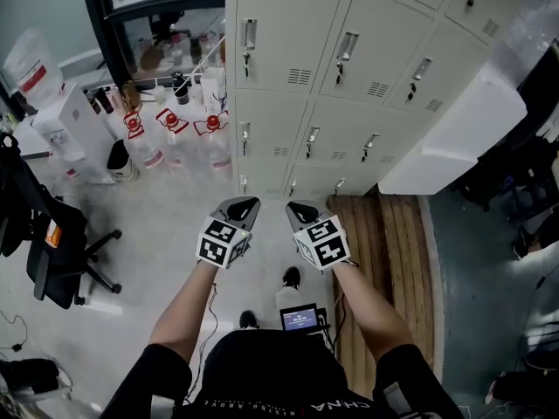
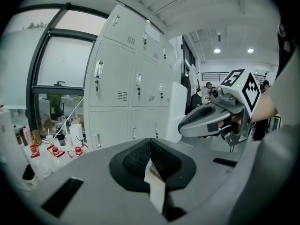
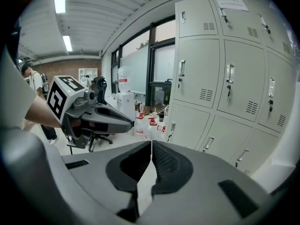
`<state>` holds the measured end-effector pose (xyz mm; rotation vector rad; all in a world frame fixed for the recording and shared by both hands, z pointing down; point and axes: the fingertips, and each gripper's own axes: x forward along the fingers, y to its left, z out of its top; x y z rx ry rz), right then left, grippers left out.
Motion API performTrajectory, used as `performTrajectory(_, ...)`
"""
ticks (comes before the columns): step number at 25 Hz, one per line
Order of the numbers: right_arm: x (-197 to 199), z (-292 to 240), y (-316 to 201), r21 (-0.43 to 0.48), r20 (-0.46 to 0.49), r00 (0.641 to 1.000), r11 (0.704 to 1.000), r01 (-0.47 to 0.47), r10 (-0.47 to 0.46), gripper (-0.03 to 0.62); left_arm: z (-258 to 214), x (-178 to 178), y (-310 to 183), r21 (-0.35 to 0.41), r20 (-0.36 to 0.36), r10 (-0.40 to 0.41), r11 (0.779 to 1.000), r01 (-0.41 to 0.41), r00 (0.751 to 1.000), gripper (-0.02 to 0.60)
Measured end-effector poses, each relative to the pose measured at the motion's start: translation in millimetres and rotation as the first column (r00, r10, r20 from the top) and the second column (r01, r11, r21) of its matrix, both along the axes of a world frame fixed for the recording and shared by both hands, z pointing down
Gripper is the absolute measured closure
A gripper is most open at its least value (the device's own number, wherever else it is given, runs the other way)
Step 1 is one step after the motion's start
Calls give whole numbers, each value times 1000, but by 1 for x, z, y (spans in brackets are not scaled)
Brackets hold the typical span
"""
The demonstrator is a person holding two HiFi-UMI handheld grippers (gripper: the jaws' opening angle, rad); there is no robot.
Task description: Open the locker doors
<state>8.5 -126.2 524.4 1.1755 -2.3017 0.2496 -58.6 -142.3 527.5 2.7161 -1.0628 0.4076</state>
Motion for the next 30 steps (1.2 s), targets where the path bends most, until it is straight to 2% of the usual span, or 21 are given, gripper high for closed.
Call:
performTrajectory(6, 22, 3, -73, 8, 23, 998, 999, 54, -54, 562, 5, 28, -63, -1, 15, -52, 999, 52, 999, 563)
performTrajectory(12, 48, -23, -158, 32, 78, 992, 995, 98, -100, 562, -22, 50, -143, 36, 19, -127, 991, 127, 992, 563)
performTrajectory(16, 58, -26, -198, 19, 109, 987, 993, 117, -118, 562, -26, 59, -176, 33, 25, -178, 984, 177, 984, 563)
performTrajectory(19, 52, -24, -218, 6, 130, 983, 991, 130, -130, 562, -23, 63, -191, 20, 15, -210, 977, 210, 977, 563)
performTrajectory(23, 37, -21, -231, 6, 134, 980, 989, 150, -149, 562, -20, 56, -209, 14, 32, -201, 980, 200, 979, 563)
performTrajectory(27, 33, -29, -255, 65, 77, 992, 993, 99, -104, 562, -28, 36, -233, 36, 29, -199, 979, 198, 980, 563)
performTrajectory(30, 20, -50, -266, 97, 100, 991, 992, 79, -89, 562, -39, 16, -247, 47, 2, -212, 976, 211, 977, 563)
